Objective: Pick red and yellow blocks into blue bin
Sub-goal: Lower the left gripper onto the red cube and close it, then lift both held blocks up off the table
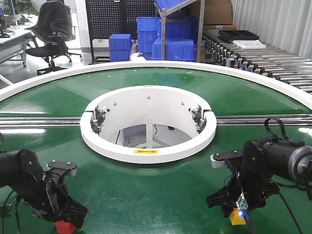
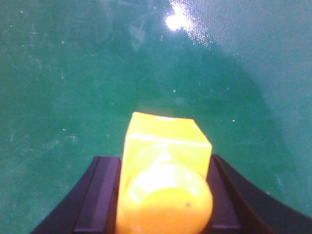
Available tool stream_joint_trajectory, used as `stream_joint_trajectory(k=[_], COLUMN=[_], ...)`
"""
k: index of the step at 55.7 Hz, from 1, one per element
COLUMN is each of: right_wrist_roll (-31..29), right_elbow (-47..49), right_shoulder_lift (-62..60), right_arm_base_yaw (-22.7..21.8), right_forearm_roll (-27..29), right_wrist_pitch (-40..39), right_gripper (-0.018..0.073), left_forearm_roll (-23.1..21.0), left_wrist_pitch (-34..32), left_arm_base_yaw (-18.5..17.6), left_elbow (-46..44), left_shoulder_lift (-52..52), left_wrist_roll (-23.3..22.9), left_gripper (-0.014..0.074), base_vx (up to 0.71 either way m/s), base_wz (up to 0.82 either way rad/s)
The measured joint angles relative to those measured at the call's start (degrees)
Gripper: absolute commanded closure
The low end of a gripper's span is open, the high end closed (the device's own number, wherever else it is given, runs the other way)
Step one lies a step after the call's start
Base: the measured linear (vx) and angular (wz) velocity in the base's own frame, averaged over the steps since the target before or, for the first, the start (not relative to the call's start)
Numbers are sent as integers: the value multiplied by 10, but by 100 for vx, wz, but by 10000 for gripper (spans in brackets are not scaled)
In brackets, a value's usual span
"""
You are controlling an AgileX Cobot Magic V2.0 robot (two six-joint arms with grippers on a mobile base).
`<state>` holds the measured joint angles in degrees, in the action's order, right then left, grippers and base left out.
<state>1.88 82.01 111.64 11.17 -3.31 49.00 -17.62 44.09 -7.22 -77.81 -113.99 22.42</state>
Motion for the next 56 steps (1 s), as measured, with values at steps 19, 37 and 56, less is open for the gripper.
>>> stream_joint_trajectory(k=[19, 37, 56], right_wrist_roll=[0, 0, -4], right_elbow=[0, 0, -82], right_shoulder_lift=[0, -7, -155], right_arm_base_yaw=[0, -1, -1], right_forearm_roll=[0, 0, 25], right_wrist_pitch=[1, 18, -15], right_gripper=[566, 566, 566], left_forearm_roll=[2, -5, -53], left_wrist_pitch=[-1, 35, 41], left_arm_base_yaw=[0, 0, 0], left_elbow=[0, 0, 0], left_shoulder_lift=[-3, 18, 164], left_wrist_roll=[0, 0, 0], left_gripper=[504, 603, 597], base_vx=[0, 0, 0], base_wz=[0, 0, 0])
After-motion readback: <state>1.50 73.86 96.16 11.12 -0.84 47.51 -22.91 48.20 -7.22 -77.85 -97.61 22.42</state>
